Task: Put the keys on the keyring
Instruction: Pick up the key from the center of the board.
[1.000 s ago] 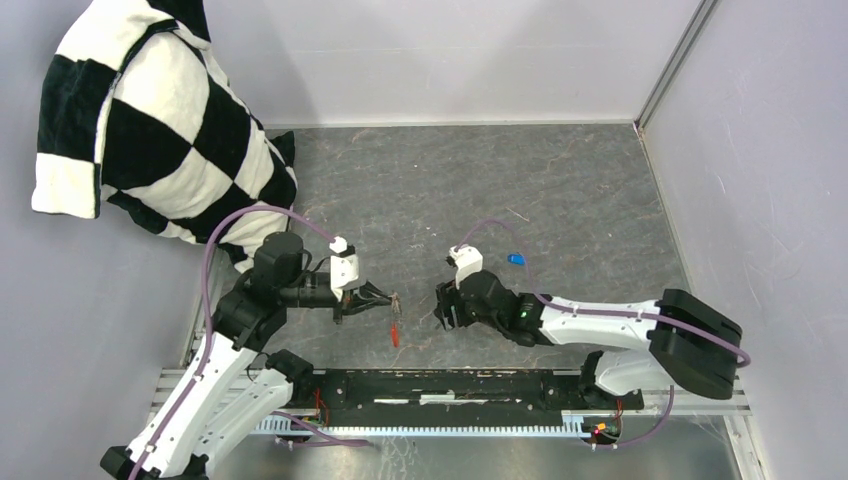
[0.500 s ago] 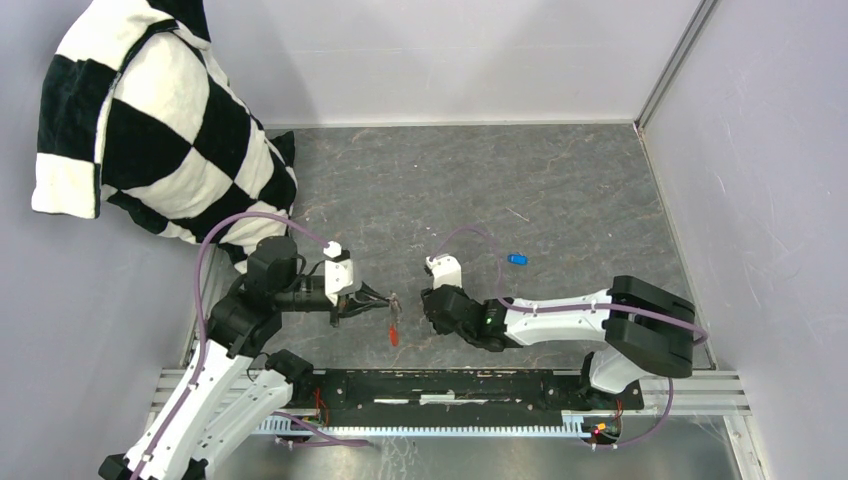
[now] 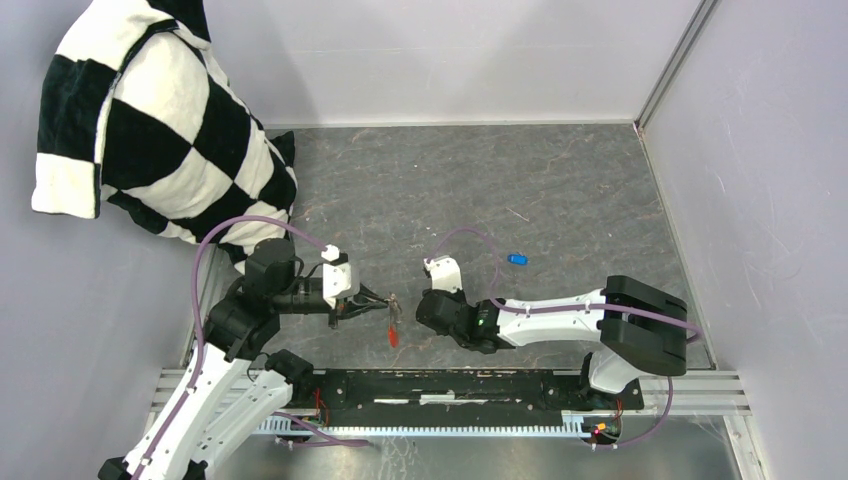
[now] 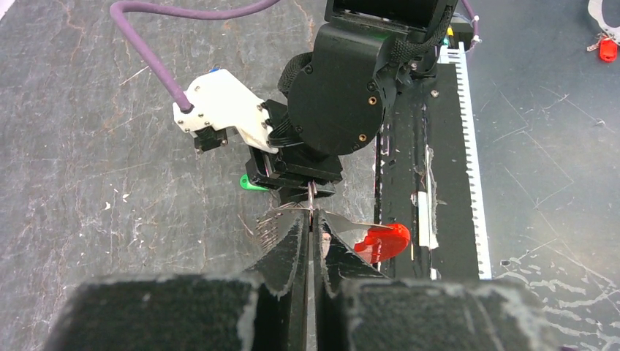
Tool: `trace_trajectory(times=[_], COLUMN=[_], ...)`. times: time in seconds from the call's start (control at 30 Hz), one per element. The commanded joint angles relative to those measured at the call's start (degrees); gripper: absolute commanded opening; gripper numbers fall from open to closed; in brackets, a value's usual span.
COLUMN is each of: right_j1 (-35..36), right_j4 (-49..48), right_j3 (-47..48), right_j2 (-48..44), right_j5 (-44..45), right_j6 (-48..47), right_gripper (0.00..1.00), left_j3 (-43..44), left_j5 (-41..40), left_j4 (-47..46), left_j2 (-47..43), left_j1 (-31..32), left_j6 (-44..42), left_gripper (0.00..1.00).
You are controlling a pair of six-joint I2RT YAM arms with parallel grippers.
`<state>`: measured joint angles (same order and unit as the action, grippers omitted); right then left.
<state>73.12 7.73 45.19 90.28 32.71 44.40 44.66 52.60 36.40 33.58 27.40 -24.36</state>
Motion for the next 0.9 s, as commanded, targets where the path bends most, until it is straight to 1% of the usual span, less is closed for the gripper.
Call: trace_trajectory(times=[0.0, 0.17, 0.37, 0.87], right_j1=[0.3, 0.2, -0.6, -2.8], right_j4=[2.3, 3.3, 3.1, 1.5], right_j3=[1.7, 3.5, 4.0, 4.1], right_j2=[0.7, 3.1, 3.5, 4.8], right_j5=[3.5, 4.1, 5.4, 4.1], right_j6=[2.0, 1.8, 1.1, 0.5], right_gripper=[0.43, 0.45, 0.45, 0.40], left_j3=[1.9, 2.0, 1.8, 1.0], left_j5=[1.6, 1.6, 1.6, 2.0], left_j4=[-0.6, -0.6, -0.5, -0.4], left_j2=[0.1, -0.2, -0.7, -1.7], left_j1=[-0.1, 0.0, -0.1, -0.1], left_j6=[-2.0, -1.8, -1.4, -1.3], left_gripper=[0.02, 0.02, 0.02, 0.02])
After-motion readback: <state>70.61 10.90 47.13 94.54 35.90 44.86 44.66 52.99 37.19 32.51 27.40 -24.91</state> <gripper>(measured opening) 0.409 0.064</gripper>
